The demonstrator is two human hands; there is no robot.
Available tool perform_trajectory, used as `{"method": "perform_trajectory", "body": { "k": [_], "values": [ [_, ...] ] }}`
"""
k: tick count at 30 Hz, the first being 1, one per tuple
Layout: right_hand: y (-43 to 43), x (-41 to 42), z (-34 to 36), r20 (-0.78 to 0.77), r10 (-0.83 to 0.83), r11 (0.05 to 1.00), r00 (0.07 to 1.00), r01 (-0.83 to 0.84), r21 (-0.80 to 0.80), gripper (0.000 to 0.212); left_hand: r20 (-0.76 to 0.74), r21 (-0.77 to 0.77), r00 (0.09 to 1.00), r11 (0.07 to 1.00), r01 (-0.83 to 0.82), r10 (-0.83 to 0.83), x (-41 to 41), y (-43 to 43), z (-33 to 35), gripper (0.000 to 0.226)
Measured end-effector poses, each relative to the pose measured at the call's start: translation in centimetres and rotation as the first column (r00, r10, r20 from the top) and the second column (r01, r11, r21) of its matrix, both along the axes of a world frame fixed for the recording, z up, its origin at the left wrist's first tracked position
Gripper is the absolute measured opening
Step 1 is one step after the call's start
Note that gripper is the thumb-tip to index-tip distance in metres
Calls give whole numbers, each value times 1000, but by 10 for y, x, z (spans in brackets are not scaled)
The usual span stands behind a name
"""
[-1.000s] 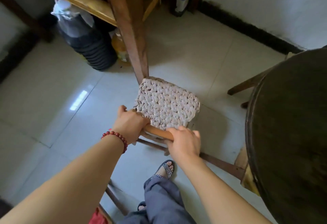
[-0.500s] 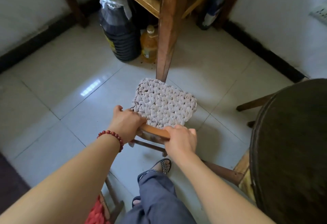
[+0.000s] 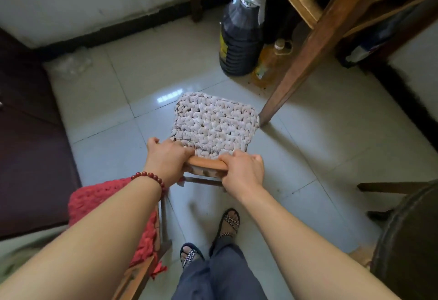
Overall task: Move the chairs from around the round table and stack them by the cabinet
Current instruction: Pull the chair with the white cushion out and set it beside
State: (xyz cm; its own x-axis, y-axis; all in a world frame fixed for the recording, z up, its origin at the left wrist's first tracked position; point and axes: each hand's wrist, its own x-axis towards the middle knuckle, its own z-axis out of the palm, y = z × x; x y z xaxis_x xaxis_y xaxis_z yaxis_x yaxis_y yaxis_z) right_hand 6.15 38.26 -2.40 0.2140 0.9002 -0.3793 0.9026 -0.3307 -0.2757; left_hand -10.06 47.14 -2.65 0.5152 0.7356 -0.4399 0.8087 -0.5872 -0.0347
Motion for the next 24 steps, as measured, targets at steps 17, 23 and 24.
{"method": "perform_trajectory", "body": {
  "k": [17,23,24],
  "values": [
    [43,-46,-58,73,330,944,941,-331,0,40,42,11,956,956,-292,291,-65,-9,-55,25],
    [58,-46,-68,98,372,928,923,-373,-13,32,70,-6,938,940,-341,340,-65,-1,-67,21],
    [62,-44,-67,101,380,925,919,-380,-21,34,66,-5,936,938,-347,347,-64,1,-66,19]
  ]
}}
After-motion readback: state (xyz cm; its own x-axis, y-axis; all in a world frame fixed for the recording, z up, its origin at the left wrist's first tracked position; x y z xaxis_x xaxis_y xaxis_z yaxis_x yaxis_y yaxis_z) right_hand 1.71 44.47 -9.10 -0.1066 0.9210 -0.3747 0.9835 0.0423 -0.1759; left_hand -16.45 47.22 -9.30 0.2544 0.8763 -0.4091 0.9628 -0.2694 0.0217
